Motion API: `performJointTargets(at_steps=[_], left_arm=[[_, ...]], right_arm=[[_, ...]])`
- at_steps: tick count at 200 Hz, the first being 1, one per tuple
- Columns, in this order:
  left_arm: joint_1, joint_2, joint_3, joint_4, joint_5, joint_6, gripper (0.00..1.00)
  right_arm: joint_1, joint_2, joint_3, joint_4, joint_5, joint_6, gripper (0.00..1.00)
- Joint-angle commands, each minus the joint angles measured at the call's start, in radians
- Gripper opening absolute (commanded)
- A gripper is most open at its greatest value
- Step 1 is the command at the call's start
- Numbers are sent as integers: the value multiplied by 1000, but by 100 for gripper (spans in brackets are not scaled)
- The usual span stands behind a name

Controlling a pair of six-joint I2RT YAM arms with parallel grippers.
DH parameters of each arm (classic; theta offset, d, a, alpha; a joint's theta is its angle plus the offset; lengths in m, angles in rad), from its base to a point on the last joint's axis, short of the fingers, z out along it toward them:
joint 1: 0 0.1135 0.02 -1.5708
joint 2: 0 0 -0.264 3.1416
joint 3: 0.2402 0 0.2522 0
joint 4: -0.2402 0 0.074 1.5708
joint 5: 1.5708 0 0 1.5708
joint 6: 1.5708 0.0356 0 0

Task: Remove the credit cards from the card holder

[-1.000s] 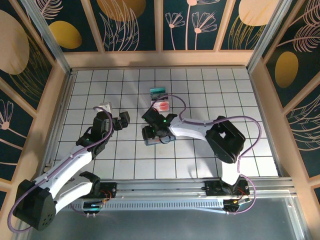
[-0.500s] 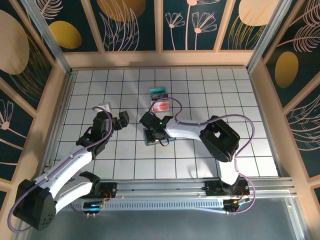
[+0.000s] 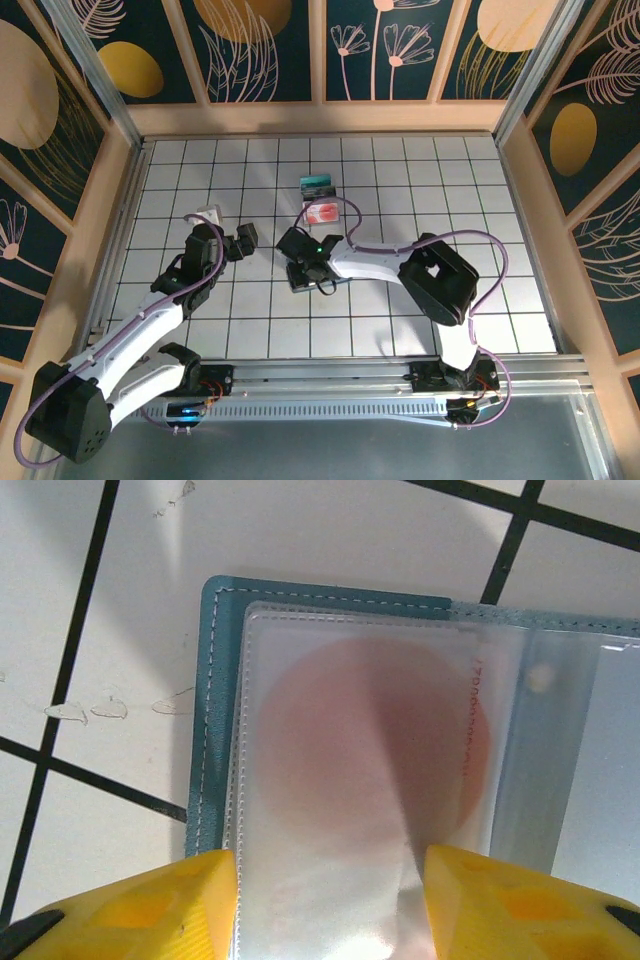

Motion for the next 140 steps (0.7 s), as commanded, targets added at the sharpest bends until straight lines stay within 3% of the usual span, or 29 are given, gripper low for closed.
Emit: performJointTargets(at_steps=[1,78,140], left_arm=[[2,-12,26,-16,-16,-10,99],[2,-13,31,-15,-16,-10,99],[2,-20,41,-20,-17,-1,99]], right_arm=[[10,-5,-14,-30,17,14,53],[35,64,-43,-64,66,14,55],[44,61,-39,-70,121,31,32]])
